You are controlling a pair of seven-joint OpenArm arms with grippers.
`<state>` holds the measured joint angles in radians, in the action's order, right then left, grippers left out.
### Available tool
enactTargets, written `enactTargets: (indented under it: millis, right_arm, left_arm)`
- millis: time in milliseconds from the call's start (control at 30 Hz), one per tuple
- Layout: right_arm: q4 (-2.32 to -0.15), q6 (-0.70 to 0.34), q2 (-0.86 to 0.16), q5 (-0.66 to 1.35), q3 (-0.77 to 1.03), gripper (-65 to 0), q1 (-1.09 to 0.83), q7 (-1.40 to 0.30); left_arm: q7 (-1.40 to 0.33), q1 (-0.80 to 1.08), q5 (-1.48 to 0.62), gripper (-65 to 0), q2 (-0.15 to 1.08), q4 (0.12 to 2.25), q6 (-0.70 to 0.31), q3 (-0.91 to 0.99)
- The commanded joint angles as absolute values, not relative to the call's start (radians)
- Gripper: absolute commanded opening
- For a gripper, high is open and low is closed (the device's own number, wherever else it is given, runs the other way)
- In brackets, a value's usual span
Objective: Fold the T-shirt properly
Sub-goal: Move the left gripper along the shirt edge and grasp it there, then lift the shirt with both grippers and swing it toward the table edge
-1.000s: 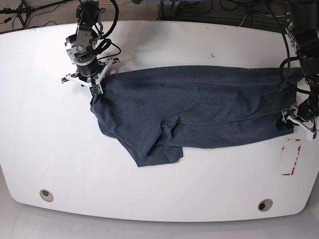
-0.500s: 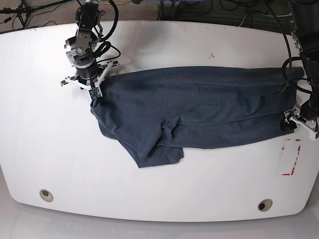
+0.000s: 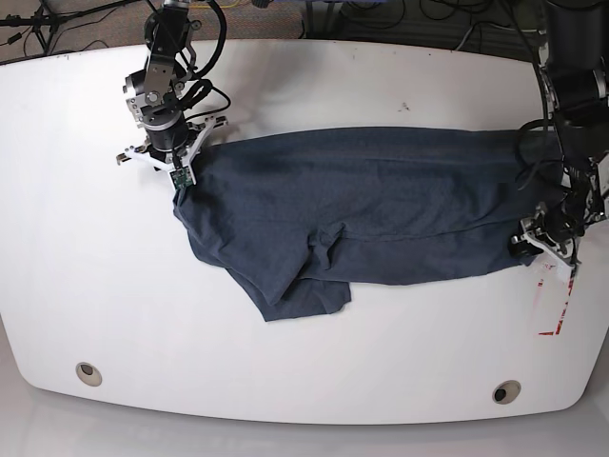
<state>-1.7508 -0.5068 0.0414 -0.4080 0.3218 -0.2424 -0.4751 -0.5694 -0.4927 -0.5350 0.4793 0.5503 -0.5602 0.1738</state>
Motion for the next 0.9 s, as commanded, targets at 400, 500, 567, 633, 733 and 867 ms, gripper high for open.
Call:
enactTargets:
  millis: [400, 500, 567, 633, 733, 867]
  right_arm:
    - [-1.765, -0.506, 0.036, -0.403, 0.323, -65.0, -0.234, -0.456]
    - [-1.771, -0.506, 0.036, -0.403, 0.323, -65.0, -0.232, -0.456]
    - [-1.785, -0.506, 0.036, -0.404, 0.323, -65.0, -0.232, -0.458]
    - [-1.811, -0.506, 0.036, -0.404, 0.323, -65.0, -0.232, -0.460]
    - [-1.853, -0.506, 0.033, -0.407, 0.321, -65.0, -0.228, -0.461]
    - [-1.873, -0.506, 0.031, -0.412, 0.321, -65.0, -0.197, -0.463]
  left_arm:
    - [-0.610, -0.498, -0.519, -65.0, 0.506, 0.576, -0.547, 0.228]
    - [-0.633, -0.495, -0.513, -65.0, 0.507, 0.621, -0.538, 0.285]
    - [-0.676, -0.495, -0.515, -65.0, 0.507, 0.661, -0.515, 0.306]
    - [-0.714, -0.495, -0.519, -65.0, 0.507, 0.704, -0.503, 0.317]
    - [-0.779, -0.490, -0.518, -65.0, 0.501, 0.800, -0.493, 0.360]
    - [-0.832, -0.466, -0.519, -65.0, 0.495, 0.914, -0.492, 0.403]
